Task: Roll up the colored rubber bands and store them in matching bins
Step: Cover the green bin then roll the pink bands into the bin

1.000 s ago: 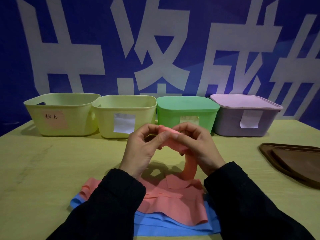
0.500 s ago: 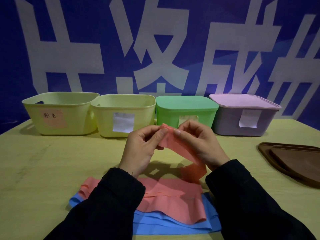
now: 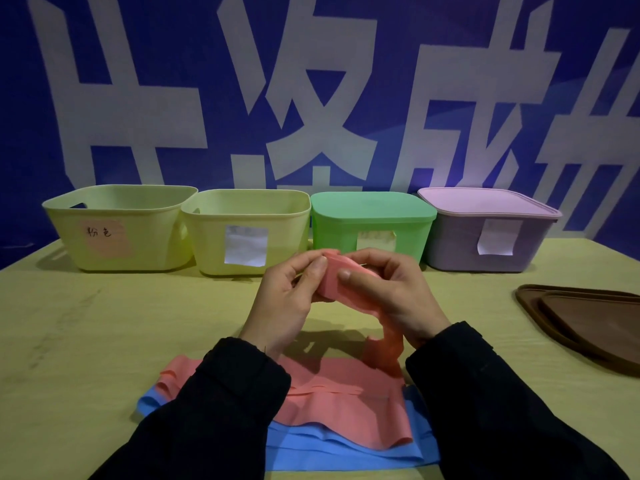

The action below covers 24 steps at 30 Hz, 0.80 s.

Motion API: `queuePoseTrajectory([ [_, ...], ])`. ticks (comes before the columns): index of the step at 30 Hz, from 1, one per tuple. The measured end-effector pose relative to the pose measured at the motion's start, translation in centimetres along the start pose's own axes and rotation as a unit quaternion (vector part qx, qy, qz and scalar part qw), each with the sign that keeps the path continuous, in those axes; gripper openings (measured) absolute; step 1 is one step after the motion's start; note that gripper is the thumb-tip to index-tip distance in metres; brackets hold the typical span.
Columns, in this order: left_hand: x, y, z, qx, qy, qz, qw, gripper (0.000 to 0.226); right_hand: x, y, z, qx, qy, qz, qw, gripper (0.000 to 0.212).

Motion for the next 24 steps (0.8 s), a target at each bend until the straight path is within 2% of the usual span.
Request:
queuePoseTrajectory([
  [4,0.1,0.2,-0.3,-0.002,-0.001,0.005,1.000,0.031,0.2,0.0,0.2,-0.005,-0.001,0.042,0.999,0.015],
  [8,0.1,0.3,-0.3,0.003,-0.008,-0.008,1.000,0.038,0.1,0.3,0.6,0.006,0.010,0.009,1.000,0.012],
  [12,0.1,0.3,-0.3,0.002,-0.020,-0.015,1.000,0.026,0.1,1.0,0.7,0.039,0.027,-0.036,0.998,0.009],
  [19,0.0,-0.1,0.2,-0.006,-0.011,0.004,1.000,0.014,0.0,0.4,0.4,0.039,0.037,-0.026,0.998,0.008],
  [24,0.1,-0.2,0.2,-0.004,-0.001,0.009,1.000,0.026,0.1,0.5,0.3,0.046,0.038,-0.008,0.998,0.002],
])
Point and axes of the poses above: each hand's wrist, its own x-axis away from the middle knuckle, its own y-axis out of the back of the hand, z = x × y, the point moved 6 cm from there along -x, towards the middle knuckle, and after that the axes turned 8 degrees about z, right-handed, at the moved point
